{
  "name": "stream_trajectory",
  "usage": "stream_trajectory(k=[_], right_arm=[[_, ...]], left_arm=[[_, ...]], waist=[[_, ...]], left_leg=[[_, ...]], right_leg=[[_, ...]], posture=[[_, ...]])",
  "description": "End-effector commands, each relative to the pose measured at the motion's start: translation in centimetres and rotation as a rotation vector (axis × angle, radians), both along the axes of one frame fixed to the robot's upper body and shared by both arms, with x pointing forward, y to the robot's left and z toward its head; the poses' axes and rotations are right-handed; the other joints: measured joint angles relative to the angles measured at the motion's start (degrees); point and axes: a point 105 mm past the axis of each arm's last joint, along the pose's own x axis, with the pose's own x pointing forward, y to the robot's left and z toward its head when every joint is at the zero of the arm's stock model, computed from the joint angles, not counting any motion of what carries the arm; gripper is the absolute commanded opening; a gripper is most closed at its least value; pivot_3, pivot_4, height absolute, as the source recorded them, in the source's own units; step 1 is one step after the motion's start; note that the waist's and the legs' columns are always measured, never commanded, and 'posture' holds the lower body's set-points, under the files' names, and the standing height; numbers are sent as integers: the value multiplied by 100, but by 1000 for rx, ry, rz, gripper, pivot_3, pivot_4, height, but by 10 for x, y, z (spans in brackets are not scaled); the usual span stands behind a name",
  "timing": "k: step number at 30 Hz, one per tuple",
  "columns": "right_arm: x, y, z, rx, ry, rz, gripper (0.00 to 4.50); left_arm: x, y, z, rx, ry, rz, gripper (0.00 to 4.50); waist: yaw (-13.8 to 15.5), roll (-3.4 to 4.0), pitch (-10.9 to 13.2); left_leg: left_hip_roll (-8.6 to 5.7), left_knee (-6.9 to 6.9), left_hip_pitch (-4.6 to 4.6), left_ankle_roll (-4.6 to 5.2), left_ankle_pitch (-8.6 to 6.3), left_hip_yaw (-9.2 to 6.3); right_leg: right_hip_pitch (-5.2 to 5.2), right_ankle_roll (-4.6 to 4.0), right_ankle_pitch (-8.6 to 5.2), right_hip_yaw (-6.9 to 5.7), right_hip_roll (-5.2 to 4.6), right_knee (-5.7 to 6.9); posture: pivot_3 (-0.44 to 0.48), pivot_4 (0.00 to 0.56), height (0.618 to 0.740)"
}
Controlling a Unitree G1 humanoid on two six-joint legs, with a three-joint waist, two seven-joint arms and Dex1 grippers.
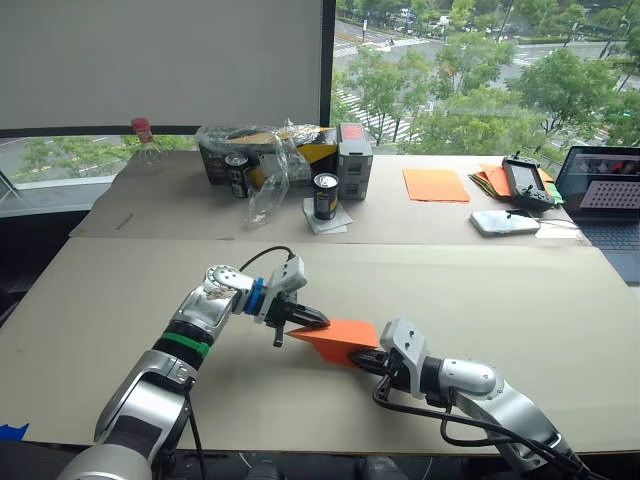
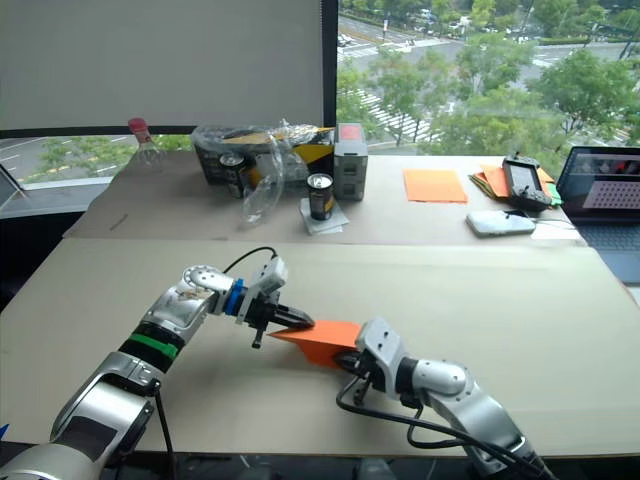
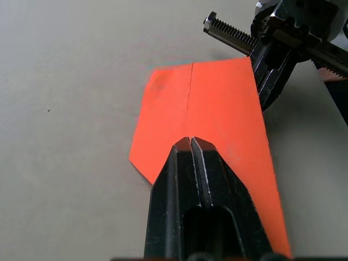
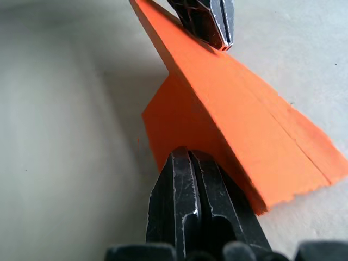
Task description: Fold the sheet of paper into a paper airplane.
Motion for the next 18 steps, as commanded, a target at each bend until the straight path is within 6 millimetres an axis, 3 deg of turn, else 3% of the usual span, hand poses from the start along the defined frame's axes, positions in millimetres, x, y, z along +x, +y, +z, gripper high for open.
stream_trajectory(k=[1, 9, 18], right_arm=[[-3, -13, -23, -84, 82, -49, 42], [-5, -24, -19, -118, 94, -77, 42], [-23, -45, -13, -110, 155, -67, 42]], left_arm=[[-6, -4, 3, 4, -18, -34, 0], [-20, -8, -5, 2, 9, -46, 0], [-36, -9, -26, 57, 15, -79, 0]], waist=[[4, -1, -1], [17, 0, -5], [69, -3, -14]], left_leg=[[0, 2, 0, 0, 0, 0], [-1, 4, 1, 0, 0, 0], [-1, 9, 10, 2, -2, 0]], right_leg=[[1, 0, 0, 0, 0, 1], [4, 2, 0, 0, -1, 0], [19, 4, 0, -1, -2, -4]], posture=[[0, 150, 730], [0, 150, 730], [0, 150, 730]])
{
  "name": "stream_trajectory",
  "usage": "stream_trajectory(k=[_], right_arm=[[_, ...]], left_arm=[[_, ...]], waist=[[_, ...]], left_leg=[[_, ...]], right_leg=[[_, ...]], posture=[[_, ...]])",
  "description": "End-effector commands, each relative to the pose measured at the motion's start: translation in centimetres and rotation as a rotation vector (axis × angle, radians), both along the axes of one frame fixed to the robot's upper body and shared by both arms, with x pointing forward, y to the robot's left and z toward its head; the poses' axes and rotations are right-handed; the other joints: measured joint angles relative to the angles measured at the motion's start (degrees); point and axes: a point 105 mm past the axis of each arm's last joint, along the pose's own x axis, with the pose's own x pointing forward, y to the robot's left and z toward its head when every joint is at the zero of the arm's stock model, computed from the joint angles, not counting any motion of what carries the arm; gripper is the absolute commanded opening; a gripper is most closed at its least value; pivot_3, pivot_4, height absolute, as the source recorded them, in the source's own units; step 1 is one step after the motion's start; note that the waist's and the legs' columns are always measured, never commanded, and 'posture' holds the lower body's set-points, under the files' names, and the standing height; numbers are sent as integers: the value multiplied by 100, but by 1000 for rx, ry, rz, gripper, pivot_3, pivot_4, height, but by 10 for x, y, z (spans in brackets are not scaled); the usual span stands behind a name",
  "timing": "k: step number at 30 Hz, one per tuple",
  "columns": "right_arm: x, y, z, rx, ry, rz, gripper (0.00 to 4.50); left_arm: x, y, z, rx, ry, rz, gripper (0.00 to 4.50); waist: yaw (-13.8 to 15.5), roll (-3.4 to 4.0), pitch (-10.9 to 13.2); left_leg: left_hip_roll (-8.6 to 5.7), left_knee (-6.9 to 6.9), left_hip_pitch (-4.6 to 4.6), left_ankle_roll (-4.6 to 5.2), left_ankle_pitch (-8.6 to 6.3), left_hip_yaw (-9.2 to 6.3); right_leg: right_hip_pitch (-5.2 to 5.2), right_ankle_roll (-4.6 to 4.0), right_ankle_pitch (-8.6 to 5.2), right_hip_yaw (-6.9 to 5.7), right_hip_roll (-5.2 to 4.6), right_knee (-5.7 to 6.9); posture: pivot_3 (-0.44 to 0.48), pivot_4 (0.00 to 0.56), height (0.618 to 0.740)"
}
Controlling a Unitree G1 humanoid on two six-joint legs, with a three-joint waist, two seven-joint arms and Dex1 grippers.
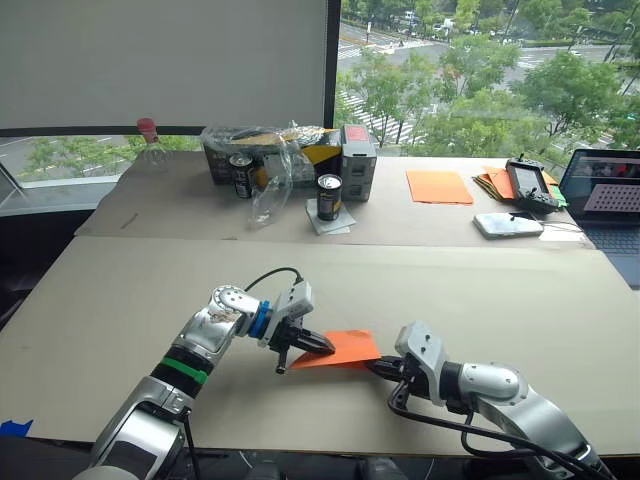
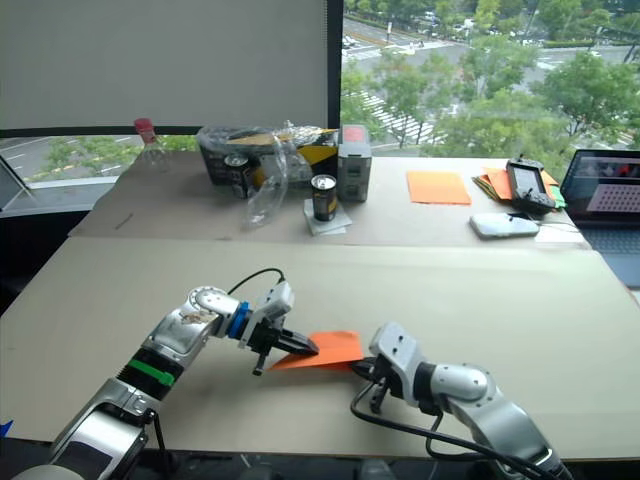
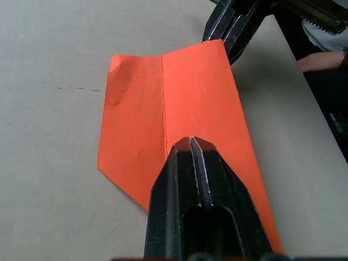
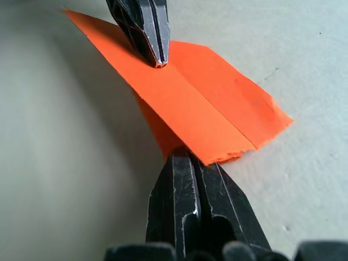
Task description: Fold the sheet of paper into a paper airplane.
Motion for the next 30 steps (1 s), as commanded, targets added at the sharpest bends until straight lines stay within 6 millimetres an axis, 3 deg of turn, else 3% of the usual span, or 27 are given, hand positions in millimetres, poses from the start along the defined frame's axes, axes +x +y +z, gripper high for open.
stream_trajectory(k=[1, 5, 9, 12, 20, 24, 27, 30], right_arm=[[-11, -14, -12, -6, 117, -31, 42], [-33, -31, 6, 127, 231, 14, 42], [-13, -21, 44, 290, 121, 9, 42], [-5, -8, 49, 294, 110, 37, 42], [9, 15, 7, 130, 147, 32, 42], [7, 17, -17, 65, 173, 24, 42], [4, 15, -23, 39, 189, 23, 42], [13, 12, -16, 51, 160, -4, 42]], left_arm=[[-5, -1, -4, 33, -34, -31, 0], [-10, 0, -9, 32, -27, -20, 0], [-13, 2, -12, 36, -25, -11, 0], [-12, 0, -11, 26, -26, 1, 0], [-19, -1, -7, -5, -38, 67, 0], [-20, 11, -10, 2, -72, 247, 0], [-31, 15, -12, 1, -38, 298, 0], [-38, 18, -16, -2, -1, 385, 0]], waist=[[12, 0, 0], [81, 1, 0], [-12, -1, 0], [-63, -1, 0], [-53, 0, 0], [-99, 2, -2], [-105, 2, -10], [-102, 5, -20]], left_leg=[[0, 0, 4, 0, 0, 0], [-1, -1, 31, 9, -6, -1], [1, 0, 56, 20, -13, 6], [4, -1, 63, 20, -12, 2], [0, -3, 54, 20, -13, 1], [2, -4, 63, 21, -14, 1], [8, -7, 76, 21, -14, 0], [7, -8, 80, 21, -14, -1]], right_leg=[[4, 0, 0, 0, 0, 0], [41, 8, -6, -2, -2, -13], [66, 11, -7, 6, -1, -25], [67, 44, -27, 6, 4, -11], [60, 19, -14, 3, -2, -12], [64, 21, -14, 5, -2, -11], [71, 46, -30, 4, 3, -5], [75, 54, -35, 3, 3, -5]], posture=[[0, 150, 730], [0, 150, 730], [0, 150, 730], [0, 150, 730], [0, 150, 730], [0, 150, 730], [0, 150, 730], [0, 150, 730]])
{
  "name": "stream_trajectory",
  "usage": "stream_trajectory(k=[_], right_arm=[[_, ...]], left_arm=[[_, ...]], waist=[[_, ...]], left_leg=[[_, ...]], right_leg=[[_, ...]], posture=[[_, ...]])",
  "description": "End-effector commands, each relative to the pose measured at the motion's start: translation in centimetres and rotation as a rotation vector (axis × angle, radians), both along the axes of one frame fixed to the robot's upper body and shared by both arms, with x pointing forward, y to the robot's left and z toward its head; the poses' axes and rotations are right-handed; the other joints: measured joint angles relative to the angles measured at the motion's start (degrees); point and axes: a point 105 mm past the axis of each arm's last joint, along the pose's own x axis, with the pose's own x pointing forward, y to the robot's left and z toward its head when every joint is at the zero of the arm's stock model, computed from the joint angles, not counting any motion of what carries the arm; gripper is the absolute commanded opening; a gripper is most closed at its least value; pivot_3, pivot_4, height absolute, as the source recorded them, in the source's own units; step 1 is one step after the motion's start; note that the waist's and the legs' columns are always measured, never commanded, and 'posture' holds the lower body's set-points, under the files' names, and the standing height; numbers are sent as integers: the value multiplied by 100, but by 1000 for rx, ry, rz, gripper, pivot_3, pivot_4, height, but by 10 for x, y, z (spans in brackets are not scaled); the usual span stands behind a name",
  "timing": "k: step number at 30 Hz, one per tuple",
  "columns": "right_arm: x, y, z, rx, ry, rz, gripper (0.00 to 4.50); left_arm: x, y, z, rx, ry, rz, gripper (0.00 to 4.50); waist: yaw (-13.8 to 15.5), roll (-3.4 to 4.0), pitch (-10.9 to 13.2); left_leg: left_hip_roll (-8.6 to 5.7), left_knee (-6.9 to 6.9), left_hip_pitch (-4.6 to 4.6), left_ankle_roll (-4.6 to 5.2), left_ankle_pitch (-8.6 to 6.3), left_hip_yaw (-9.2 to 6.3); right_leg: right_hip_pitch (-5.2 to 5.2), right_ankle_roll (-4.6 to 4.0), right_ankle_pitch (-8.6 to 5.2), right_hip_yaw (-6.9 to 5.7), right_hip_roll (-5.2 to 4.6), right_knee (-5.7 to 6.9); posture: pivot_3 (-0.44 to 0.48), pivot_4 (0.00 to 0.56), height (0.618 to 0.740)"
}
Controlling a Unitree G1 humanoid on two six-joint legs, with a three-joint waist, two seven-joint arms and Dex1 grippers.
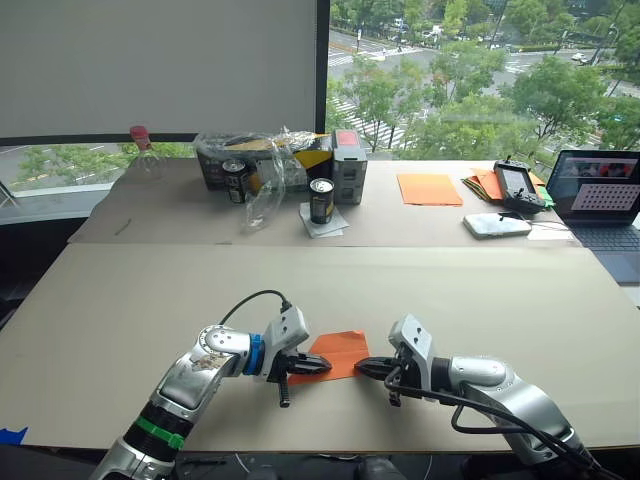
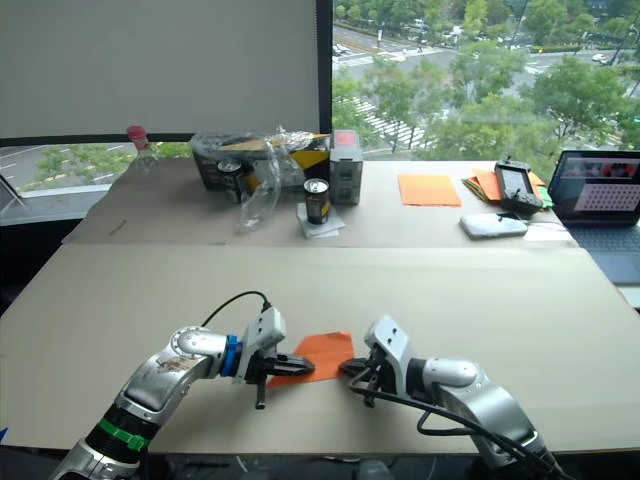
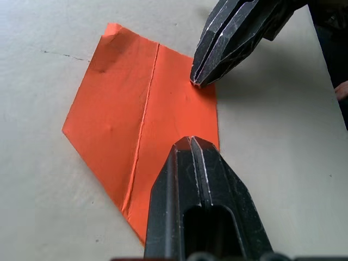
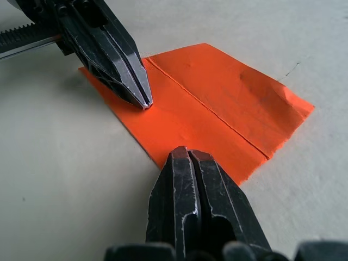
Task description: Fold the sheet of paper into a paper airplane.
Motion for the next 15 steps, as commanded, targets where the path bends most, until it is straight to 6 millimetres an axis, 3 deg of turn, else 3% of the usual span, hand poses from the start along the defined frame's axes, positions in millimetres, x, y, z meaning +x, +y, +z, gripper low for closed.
stream_trajectory(k=[1, 5, 12, 15], right_arm=[[9, -12, -7, -22, 31, -69, 42], [21, -18, 15, 42, -7, -85, 42], [49, -30, 46, 111, -5, -115, 2275], [57, -33, 44, 121, 50, -124, 2275]], left_arm=[[-4, 7, -4, 18, 33, 113, 0], [-5, 16, -5, 62, 36, 175, 0], [-7, 15, -3, 42, 42, 231, 0], [-7, 14, -2, 40, 40, 239, 0]], waist=[[-2, -1, -2], [7, -1, -2], [-1, 1, 0], [5, 1, 0]], left_leg=[[0, 0, 1, 0, 0, 0], [-1, 0, 0, 0, 0, 1], [-1, -5, -4, 0, 0, 3], [-2, -6, -5, 0, 0, 2]], right_leg=[[1, 0, 0, 0, 0, -1], [0, -1, 1, 1, -1, -1], [-7, -33, 19, 2, -1, -2], [-7, -38, 23, 0, -1, -3]], posture=[[0, 150, 730], [0, 150, 730], [0, 150, 730], [0, 150, 730]])
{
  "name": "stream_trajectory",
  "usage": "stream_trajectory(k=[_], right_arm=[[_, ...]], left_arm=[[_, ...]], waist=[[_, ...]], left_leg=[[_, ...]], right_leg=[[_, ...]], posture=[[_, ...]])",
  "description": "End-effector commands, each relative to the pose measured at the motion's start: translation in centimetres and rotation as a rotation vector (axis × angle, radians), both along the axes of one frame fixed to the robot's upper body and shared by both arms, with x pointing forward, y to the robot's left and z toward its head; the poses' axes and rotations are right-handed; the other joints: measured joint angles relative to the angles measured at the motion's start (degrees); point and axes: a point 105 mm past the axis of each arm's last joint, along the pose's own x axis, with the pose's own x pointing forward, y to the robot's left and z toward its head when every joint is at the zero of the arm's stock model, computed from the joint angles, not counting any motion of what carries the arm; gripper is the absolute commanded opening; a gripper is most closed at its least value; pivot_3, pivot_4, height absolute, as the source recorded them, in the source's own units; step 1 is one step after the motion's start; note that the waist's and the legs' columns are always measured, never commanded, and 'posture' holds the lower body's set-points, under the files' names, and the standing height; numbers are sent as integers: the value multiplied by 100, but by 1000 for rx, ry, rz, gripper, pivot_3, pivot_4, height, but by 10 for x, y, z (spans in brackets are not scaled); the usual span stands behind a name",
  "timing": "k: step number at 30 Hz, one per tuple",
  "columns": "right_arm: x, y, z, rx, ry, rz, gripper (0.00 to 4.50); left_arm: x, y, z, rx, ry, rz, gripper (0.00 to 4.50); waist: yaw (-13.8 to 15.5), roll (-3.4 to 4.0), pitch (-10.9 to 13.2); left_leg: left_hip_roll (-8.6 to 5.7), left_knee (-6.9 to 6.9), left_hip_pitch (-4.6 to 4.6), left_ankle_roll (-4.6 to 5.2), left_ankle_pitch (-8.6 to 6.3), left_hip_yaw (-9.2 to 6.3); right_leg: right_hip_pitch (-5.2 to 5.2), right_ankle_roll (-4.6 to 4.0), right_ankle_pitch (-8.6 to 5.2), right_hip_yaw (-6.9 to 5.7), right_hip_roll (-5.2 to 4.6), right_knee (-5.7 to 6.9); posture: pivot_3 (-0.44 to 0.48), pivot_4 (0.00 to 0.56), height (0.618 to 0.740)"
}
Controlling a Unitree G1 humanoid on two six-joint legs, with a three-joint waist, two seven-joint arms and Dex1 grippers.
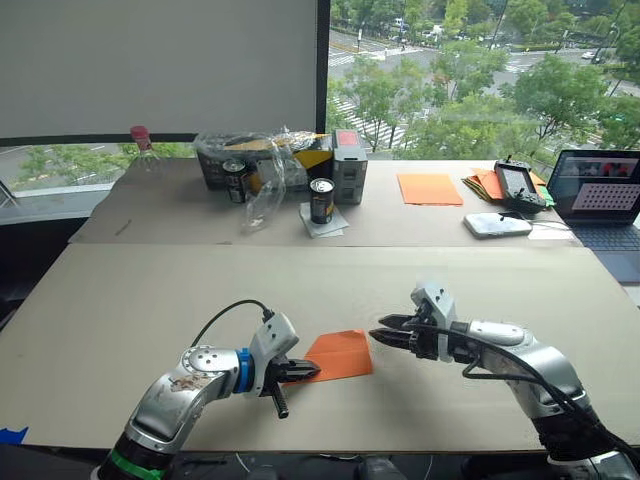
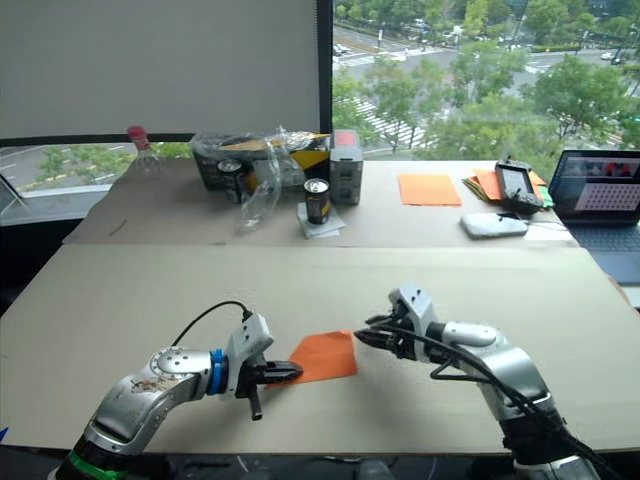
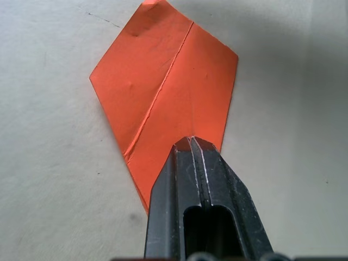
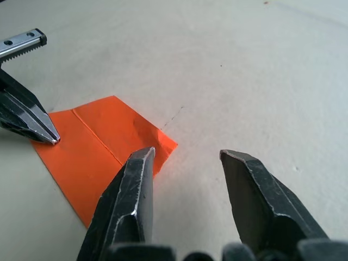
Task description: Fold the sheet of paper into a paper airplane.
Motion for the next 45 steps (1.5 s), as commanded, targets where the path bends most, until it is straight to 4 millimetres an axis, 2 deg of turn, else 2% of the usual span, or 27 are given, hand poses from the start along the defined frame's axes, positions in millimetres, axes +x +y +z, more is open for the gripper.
stream_trajectory(k=[1, 7, 12, 16, 17, 19, 23, 24, 28, 32, 37, 42, 45], right_arm=[[3, -2, 1, 51, 68, 10, 2275], [-3, 12, -11, 48, 146, 116, 2275], [-2, 25, -5, 85, 157, 172, 2275], [0, 26, -3, 104, 149, 175, 2275], [-1, 25, -2, 105, 149, 176, 1892], [-1, 24, 1, 106, 138, 184, 1495], [-4, 22, 7, 94, 104, 215, 116], [-7, 21, 9, 78, 84, 238, 49], [-24, 22, 11, -39, -90, 373, 49], [-39, 15, -1, -228, -309, 519, 49], [-46, 13, -13, -326, -537, 608, 49], [-54, 20, -20, -293, -564, 615, 49], [-62, 28, -22, -232, -494, 605, 49]], left_arm=[[2, 4, -4, 26, 7, 44, 0], [6, 2, 0, 25, -52, 41, 0], [4, -1, -2, 24, -49, 41, 0], [3, 0, -3, 19, -38, 52, 0], [2, 0, -3, 17, -36, 53, 0], [2, 1, -4, 10, -25, 59, 0], [1, 1, -5, 7, -16, 61, 0], [1, 2, -6, 7, -12, 60, 0], [2, 3, -6, 14, -7, 50, 0], [2, 4, -7, 15, 1, 46, 0], [2, 5, -8, 17, 6, 34, 0], [1, 4, -8, 15, 11, 27, 0], [1, 3, -9, 23, 12, 21, 0]], waist=[[8, 0, 0], [0, 1, 1], [1, 2, 1], [10, 1, 1], [9, 1, 1], [6, 2, 1], [5, 2, 2], [6, 2, 2], [23, 2, 2], [12, 1, 3], [3, 1, 3], [9, 1, 3], [10, 1, 3]], left_leg=[[-1, 0, -1, 0, 0, 1], [-2, 0, -4, 0, 0, 2], [-2, -1, -4, 0, 0, 2], [-2, -1, -6, 0, 0, 1], [-2, -1, -6, 0, 0, 1], [-2, -1, -6, -1, 0, 2], [-2, -1, -5, -1, 0, 2], [-2, -1, -6, -1, 0, 2], [-3, -3, -7, -1, 0, 2], [-2, -7, -6, -1, -1, 3], [-2, -7, -3, -2, -1, 5], [-2, -7, -3, -2, -1, 4], [-1, -7, -2, -2, -1, 3]], right_leg=[[0, 0, 0, 0, -1, -2], [-1, -3, 2, 1, -3, -5], [-2, -3, 2, 0, -2, -5], [-2, -3, 2, 0, -3, -7], [-2, -3, 2, 0, -3, -7], [-2, -3, 2, 0, -3, -7], [-2, -2, 1, 0, -3, -7], [-2, -2, 1, 0, -3, -7], [-3, 10, -6, -1, -4, -9], [-2, 39, -23, -1, -5, -14], [-2, 40, -24, 0, -5, -14], [-1, 10, -6, 0, -5, -13], [1, 1, -1, 0, -5, -12]], posture=[[0, 150, 730], [0, 150, 730], [0, 150, 730], [0, 150, 730], [0, 150, 730], [0, 150, 730], [0, 150, 730], [0, 150, 730], [0, 150, 730], [0, 150, 730], [0, 150, 730], [0, 150, 730], [0, 150, 730]])
